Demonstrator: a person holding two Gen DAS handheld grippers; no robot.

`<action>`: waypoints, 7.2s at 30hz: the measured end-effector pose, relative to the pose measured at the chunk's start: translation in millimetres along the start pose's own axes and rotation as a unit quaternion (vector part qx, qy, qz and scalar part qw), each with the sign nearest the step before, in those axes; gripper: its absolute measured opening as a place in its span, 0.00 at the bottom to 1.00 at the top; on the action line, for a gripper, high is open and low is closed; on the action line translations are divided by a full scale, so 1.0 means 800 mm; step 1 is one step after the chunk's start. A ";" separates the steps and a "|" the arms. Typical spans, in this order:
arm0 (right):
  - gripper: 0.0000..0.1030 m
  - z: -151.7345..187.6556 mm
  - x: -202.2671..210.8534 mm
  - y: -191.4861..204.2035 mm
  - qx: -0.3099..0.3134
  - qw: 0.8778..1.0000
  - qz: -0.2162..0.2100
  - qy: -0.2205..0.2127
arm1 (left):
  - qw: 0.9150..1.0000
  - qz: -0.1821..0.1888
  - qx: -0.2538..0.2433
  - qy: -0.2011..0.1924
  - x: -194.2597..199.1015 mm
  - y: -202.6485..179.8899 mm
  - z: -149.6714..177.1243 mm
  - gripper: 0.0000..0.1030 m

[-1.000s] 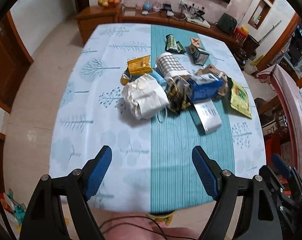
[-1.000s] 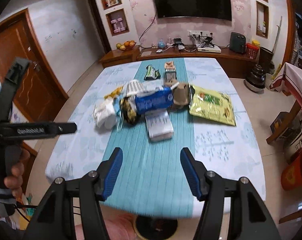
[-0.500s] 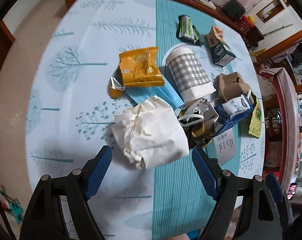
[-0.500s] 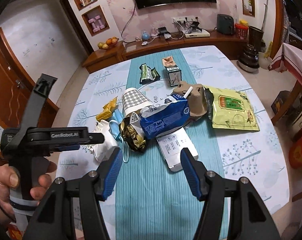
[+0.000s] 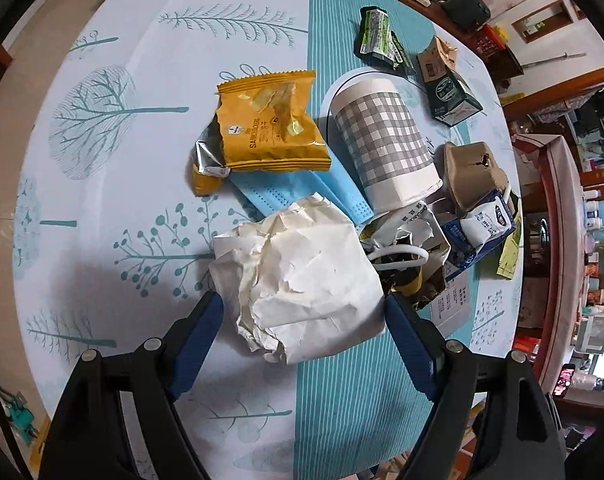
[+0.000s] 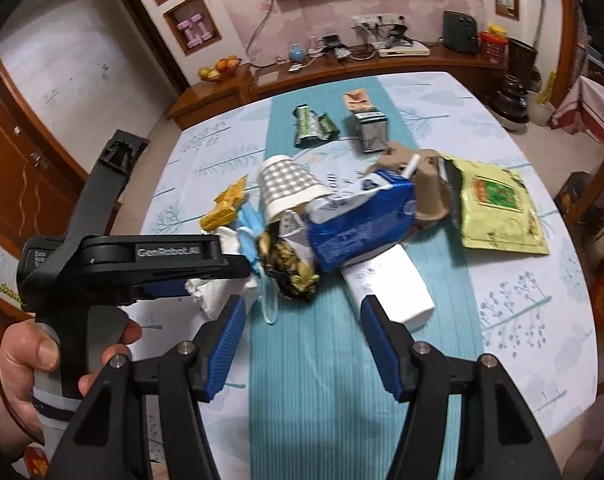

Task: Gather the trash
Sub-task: 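Grasp the blue-white milk carton with the right tool while the left tool grasps the crumpled white paper, then carry the carton and paper down over the black trash bin, then open both tools to drop the carton and paper into the bin, then move both tools back over the table toward the remaining trash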

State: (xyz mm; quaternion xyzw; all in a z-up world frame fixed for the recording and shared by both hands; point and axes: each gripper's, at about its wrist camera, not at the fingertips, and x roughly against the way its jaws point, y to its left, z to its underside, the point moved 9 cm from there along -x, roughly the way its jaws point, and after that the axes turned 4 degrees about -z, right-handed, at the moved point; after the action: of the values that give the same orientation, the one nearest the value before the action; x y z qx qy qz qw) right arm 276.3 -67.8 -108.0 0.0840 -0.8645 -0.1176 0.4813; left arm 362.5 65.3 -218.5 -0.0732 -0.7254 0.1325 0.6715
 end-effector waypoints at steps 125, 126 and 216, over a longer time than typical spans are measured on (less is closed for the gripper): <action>0.50 0.491 -0.103 -0.205 -0.102 0.992 -0.008 0.077 | 0.990 -0.071 -0.114 -0.040 -0.242 -0.004 0.453 0.65; 0.50 0.492 -0.110 -0.209 -0.107 0.991 -0.005 0.079 | 0.990 -0.070 -0.114 -0.038 -0.247 0.000 0.452 0.67; 0.70 -0.003 -0.008 -0.201 0.307 0.927 0.193 -0.101 | 0.967 -0.117 -0.101 -0.204 0.052 -0.199 0.074 0.70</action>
State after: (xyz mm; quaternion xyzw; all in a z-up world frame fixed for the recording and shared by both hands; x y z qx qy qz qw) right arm 286.9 -220.1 -157.8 0.0469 -0.9018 0.2407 0.3558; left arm 311.2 -80.7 -136.2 -0.0269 -0.8601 -0.0091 0.5094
